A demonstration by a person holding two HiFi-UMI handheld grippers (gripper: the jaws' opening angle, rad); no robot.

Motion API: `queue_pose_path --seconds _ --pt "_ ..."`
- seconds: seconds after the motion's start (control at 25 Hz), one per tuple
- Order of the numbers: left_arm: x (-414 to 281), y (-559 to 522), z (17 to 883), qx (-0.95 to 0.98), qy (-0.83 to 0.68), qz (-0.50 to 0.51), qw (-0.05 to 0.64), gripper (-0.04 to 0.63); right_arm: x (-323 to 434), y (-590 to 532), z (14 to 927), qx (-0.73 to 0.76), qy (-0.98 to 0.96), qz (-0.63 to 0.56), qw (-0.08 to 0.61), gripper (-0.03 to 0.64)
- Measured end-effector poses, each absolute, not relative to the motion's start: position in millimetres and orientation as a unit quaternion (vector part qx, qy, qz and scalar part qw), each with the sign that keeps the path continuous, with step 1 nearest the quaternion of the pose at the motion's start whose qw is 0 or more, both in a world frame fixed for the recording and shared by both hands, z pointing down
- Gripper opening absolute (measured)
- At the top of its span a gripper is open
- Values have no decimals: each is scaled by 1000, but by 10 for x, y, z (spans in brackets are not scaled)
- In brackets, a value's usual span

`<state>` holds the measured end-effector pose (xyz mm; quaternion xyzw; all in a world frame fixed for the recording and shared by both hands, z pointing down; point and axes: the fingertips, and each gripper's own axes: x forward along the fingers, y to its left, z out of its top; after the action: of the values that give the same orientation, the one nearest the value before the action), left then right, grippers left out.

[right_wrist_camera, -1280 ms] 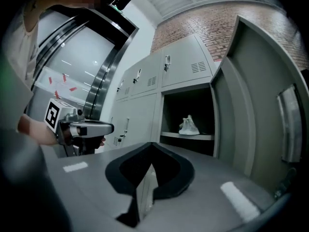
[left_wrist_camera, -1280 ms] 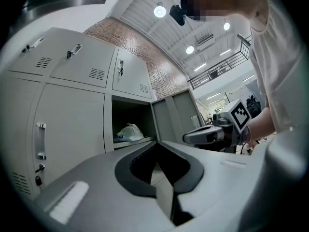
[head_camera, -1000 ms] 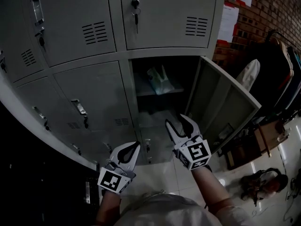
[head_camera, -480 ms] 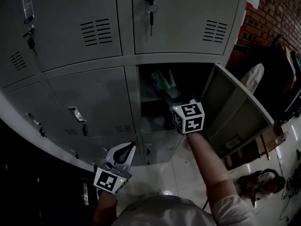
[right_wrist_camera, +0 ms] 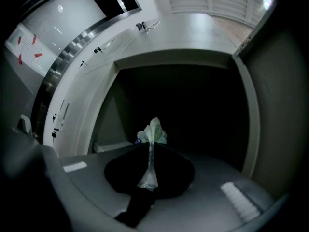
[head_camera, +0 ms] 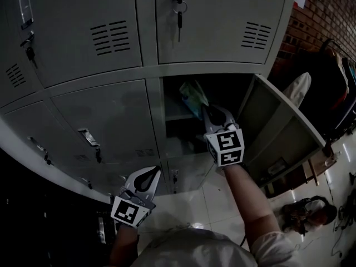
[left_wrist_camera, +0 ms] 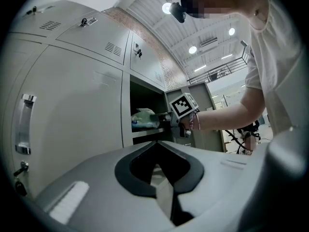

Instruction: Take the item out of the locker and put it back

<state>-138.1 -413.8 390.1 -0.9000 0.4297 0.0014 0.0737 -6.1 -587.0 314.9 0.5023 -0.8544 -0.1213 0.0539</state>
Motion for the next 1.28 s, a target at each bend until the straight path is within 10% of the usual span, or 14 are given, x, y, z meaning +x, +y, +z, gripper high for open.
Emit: queue_pose_path --seconds 1.28 --pt "-1171 -2447 3818 -900 426 19 85 6 190 -2427 3631 413 -908 -62 -15 14"
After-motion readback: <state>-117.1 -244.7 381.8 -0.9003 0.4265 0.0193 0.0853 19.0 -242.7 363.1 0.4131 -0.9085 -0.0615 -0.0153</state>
